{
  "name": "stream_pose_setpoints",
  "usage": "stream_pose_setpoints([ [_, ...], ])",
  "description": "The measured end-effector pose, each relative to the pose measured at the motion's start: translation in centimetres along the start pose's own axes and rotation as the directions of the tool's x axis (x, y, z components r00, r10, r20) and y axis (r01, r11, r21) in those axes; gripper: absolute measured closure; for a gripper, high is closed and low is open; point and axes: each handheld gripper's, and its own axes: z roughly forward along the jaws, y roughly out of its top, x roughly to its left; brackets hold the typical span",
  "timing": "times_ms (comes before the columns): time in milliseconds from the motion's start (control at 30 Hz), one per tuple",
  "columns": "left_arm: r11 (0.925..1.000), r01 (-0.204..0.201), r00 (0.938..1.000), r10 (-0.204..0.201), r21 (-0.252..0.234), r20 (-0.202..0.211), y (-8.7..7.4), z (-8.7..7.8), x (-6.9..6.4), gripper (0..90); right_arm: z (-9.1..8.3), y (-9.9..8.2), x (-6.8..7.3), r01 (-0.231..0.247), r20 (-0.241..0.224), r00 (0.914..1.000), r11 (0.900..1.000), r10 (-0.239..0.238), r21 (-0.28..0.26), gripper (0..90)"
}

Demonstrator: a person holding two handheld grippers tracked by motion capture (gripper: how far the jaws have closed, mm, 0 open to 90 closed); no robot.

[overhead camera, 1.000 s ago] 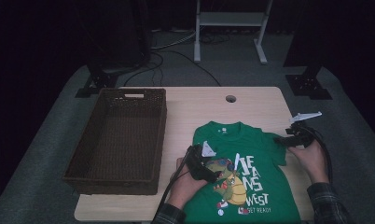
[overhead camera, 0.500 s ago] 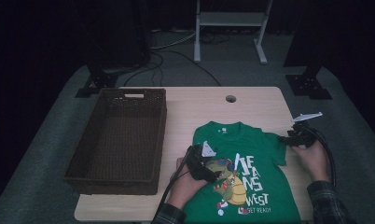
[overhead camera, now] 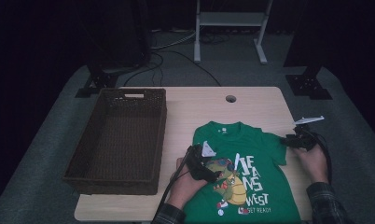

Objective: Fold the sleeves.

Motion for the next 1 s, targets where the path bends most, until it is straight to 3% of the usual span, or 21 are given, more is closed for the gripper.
stream_pose_setpoints([
  [133, 1.0, 0.0, 1.0, 0.0, 0.0, 0.0, 0.0, 0.0, 0.0, 0.0, -0.1, 0.0, 0.3, 0.018, -0.019, 0.9997, 0.9998, -0.018, 0.002, 73.6],
  [333, 1.0, 0.0, 1.0, 0.0, 0.0, 0.0, 0.0, 0.0, 0.0, 0.0, -0.1, 0.3, 1.0, 0.066, -0.002, 0.9978, 0.9976, -0.066, 0.02, 85.5],
  [467, 1.0, 0.0, 1.0, 0.0, 0.0, 0.0, 0.0, 0.0, 0.0, 0.0, -0.3, 0.4, 1.2, 0.078, 0.015, 0.9968, 0.9964, -0.079, 0.031, 86.5],
  [1000, 1.0, 0.001, 1.0, -0.001, 0.0, 0.0, 0.0, 0.0, 0.0, 0.0, -3.1, 0.6, 2.2, 0.09, 0.031, 0.9955, 0.9952, -0.089, -0.038, 87.2],
])
